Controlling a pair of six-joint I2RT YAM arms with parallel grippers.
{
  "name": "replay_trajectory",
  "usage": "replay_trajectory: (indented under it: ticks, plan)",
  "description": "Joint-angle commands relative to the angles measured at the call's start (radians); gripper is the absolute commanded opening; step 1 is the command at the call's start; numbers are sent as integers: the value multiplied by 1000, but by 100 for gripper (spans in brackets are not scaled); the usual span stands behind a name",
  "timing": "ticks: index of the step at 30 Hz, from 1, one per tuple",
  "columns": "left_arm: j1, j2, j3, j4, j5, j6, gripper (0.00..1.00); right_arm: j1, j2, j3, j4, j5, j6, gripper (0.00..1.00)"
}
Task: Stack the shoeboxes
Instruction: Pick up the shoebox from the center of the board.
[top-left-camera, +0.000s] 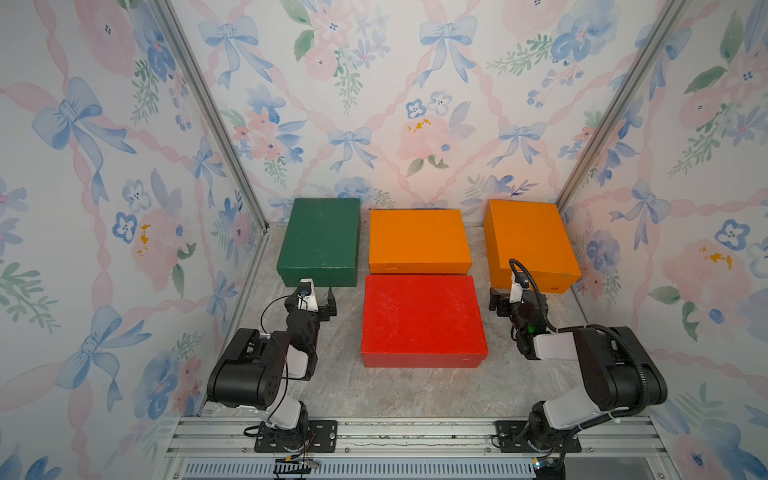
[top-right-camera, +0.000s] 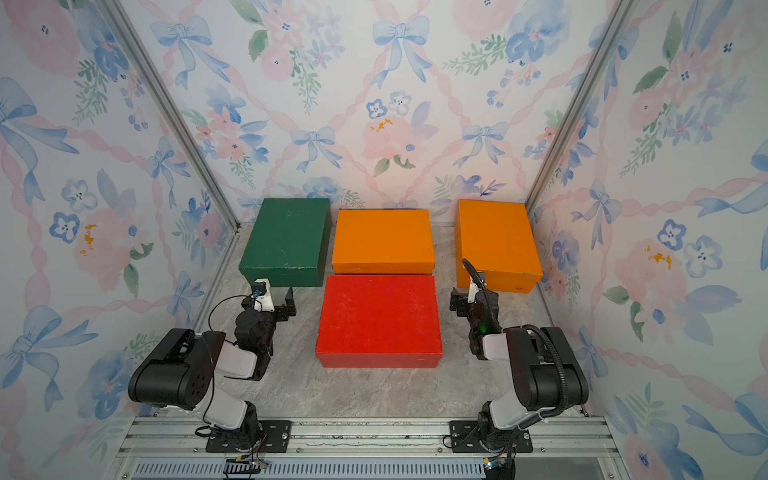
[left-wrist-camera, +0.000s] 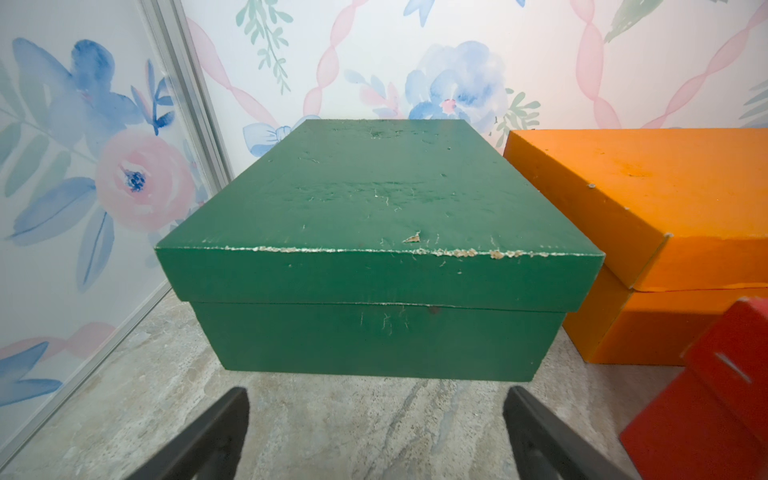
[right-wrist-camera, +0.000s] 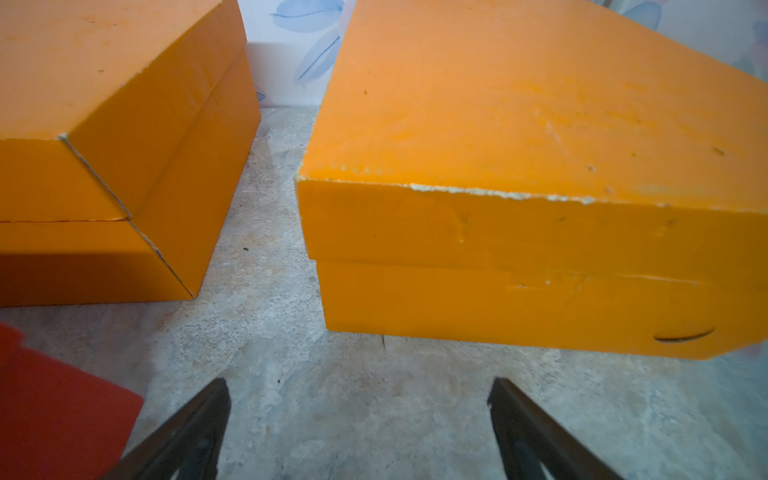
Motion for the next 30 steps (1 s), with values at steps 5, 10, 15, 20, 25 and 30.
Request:
replay_trajectory:
  ticks: [5, 10, 15, 20, 25, 30]
  plan:
    - [1, -14, -6, 19, -13, -10, 98, -3, -10, 7, 22, -3, 0, 97]
    - [-13, -36, -8, 10, -57, -10, 98, 33, -26, 7, 12, 98, -10, 97]
    - [-61, -151, -8, -88, -142, 18, 98, 84, -85, -11, 3, 202, -40, 97]
    - [-146, -293, -22, -154, -288, 50, 98, 163, -207, 21, -137, 273, -109, 97]
    - [-217, -452, -29, -229, -347, 31, 98, 178, -354, 153, -479, 253, -24, 97]
    - [-261, -575, -9, -342, -401, 8, 98, 191, -426, 289, -730, 251, 29, 97]
